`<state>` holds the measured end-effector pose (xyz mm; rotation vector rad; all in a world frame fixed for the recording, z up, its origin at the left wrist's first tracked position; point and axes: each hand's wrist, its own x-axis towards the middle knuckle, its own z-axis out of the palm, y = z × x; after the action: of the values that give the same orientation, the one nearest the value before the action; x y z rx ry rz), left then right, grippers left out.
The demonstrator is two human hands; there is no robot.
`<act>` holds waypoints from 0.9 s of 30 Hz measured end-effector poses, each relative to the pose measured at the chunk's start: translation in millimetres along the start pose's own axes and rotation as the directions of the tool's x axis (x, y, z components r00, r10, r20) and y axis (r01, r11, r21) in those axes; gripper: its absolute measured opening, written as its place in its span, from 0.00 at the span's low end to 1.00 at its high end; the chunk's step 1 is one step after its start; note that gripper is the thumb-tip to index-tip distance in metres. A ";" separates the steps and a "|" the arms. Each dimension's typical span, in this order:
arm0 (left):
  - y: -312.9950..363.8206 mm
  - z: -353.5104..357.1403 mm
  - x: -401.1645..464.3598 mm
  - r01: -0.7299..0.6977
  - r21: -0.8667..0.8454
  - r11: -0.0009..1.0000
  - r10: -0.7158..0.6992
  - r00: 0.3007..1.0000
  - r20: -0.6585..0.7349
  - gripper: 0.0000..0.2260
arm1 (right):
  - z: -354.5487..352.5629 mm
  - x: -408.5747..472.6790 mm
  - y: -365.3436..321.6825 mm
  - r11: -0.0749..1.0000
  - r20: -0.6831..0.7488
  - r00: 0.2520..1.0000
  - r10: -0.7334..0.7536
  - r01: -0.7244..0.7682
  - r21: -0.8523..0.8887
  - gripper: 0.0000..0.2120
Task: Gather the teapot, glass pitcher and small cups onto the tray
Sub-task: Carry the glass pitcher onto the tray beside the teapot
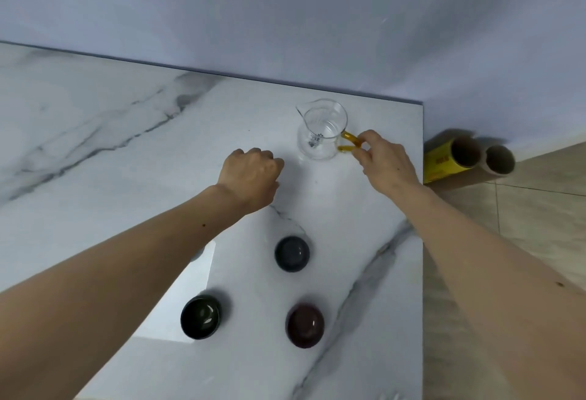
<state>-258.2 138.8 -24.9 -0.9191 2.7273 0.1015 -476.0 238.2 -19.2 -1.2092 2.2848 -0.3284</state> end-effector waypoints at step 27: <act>-132.3 -65.1 -102.1 0.300 -0.110 0.948 -0.303 0.953 -0.012 0.12 | 0.5 -13.2 -172.5 0.939 0.019 0.958 -0.286 0.276 0.204 0.07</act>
<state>-114.7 83.4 67.3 -1.3664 2.5900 0.1770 -350.2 150.7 61.2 -1.4211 1.9824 -0.6105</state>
